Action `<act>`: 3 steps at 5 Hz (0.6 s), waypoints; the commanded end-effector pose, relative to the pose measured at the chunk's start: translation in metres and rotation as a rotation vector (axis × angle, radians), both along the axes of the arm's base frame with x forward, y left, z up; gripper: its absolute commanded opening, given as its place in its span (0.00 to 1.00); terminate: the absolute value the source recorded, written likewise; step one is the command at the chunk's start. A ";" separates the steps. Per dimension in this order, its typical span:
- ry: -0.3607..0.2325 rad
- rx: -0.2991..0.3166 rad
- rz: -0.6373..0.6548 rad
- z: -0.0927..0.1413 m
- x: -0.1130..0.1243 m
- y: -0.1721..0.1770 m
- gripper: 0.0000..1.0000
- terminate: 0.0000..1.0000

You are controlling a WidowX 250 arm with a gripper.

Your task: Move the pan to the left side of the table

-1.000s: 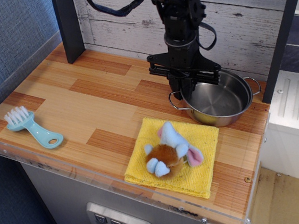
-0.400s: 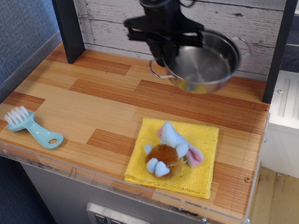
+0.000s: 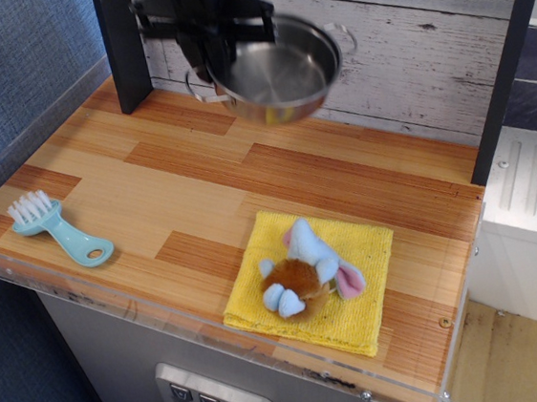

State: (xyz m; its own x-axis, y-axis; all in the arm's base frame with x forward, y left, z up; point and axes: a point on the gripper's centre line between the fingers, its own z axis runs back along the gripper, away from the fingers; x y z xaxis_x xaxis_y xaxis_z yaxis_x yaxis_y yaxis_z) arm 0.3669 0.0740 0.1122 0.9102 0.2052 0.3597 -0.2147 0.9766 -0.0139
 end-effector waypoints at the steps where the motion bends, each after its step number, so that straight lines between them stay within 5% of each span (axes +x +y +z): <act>1: -0.004 0.033 0.157 -0.002 0.001 0.066 0.00 0.00; 3: 0.072 0.045 0.198 -0.036 -0.007 0.088 0.00 0.00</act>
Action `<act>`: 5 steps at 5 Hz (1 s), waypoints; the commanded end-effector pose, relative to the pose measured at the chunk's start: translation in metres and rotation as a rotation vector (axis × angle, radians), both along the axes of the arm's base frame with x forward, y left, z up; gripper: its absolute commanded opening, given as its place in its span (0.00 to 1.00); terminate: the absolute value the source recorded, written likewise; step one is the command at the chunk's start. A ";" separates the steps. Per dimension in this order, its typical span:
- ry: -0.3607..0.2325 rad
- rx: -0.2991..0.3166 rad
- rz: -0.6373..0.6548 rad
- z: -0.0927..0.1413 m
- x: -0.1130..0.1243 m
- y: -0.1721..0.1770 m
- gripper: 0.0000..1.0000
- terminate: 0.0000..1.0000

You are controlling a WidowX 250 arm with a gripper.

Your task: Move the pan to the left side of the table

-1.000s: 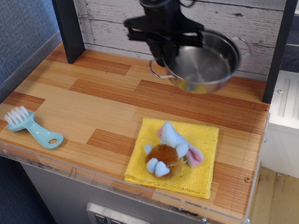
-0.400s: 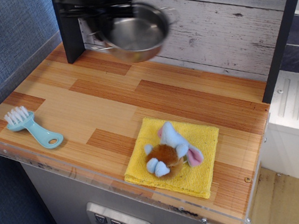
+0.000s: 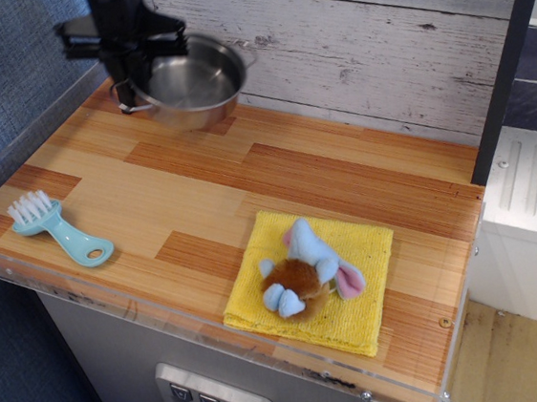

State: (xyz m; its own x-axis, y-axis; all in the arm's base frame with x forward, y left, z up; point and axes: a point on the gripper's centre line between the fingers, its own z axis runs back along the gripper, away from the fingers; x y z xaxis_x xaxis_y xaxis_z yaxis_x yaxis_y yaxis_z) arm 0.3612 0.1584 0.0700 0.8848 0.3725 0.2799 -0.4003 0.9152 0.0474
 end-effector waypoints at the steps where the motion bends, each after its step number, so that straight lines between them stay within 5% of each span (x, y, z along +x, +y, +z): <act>1: 0.004 0.006 -0.009 -0.009 0.000 0.005 0.00 0.00; 5: -0.007 -0.036 0.026 -0.031 -0.003 0.002 0.00 0.00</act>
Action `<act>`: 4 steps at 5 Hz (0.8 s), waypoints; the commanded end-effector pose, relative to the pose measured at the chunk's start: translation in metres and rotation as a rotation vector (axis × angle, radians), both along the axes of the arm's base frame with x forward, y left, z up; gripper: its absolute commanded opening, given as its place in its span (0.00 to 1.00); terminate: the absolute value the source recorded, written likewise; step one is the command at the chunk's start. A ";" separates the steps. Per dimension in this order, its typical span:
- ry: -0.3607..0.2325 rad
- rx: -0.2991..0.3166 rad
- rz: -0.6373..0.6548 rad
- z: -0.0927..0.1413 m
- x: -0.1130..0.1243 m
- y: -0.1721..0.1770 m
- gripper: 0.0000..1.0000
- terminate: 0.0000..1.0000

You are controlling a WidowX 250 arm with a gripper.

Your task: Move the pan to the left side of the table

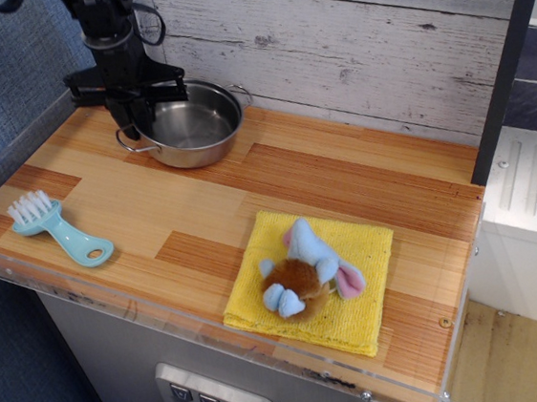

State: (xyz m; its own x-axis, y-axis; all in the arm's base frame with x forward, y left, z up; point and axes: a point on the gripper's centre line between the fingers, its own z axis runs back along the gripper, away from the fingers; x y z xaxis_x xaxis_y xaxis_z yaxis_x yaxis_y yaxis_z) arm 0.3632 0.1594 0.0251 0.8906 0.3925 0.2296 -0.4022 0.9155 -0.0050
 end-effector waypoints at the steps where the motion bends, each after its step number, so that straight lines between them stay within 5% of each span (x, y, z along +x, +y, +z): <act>1: -0.027 -0.010 0.027 0.013 -0.006 -0.001 1.00 0.00; 4: -0.048 -0.001 -0.020 0.022 -0.003 -0.011 1.00 0.00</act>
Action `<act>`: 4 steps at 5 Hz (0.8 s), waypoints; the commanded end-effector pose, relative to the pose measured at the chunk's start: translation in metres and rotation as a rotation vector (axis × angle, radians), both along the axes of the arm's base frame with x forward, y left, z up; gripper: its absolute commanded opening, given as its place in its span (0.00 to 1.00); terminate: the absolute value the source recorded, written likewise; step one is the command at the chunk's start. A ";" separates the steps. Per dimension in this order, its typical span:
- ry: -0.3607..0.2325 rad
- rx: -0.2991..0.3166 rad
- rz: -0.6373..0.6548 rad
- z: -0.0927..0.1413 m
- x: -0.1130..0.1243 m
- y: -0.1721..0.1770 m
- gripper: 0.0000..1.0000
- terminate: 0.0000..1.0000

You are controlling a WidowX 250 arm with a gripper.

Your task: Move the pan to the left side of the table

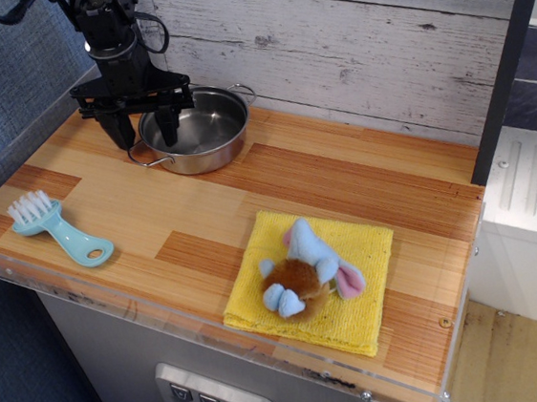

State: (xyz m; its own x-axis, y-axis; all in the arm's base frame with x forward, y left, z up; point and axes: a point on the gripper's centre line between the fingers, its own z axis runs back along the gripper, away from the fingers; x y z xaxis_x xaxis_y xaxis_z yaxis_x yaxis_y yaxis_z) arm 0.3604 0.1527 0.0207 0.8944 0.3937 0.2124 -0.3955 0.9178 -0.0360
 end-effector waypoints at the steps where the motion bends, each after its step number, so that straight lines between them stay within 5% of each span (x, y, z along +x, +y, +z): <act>1: -0.058 0.063 -0.017 0.038 0.003 -0.005 1.00 0.00; 4: -0.112 0.192 0.029 0.116 -0.006 -0.018 1.00 0.00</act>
State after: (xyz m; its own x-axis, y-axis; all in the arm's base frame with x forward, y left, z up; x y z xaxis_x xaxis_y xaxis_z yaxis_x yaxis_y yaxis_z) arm 0.3564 0.1372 0.1098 0.8756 0.3683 0.3125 -0.4166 0.9032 0.1028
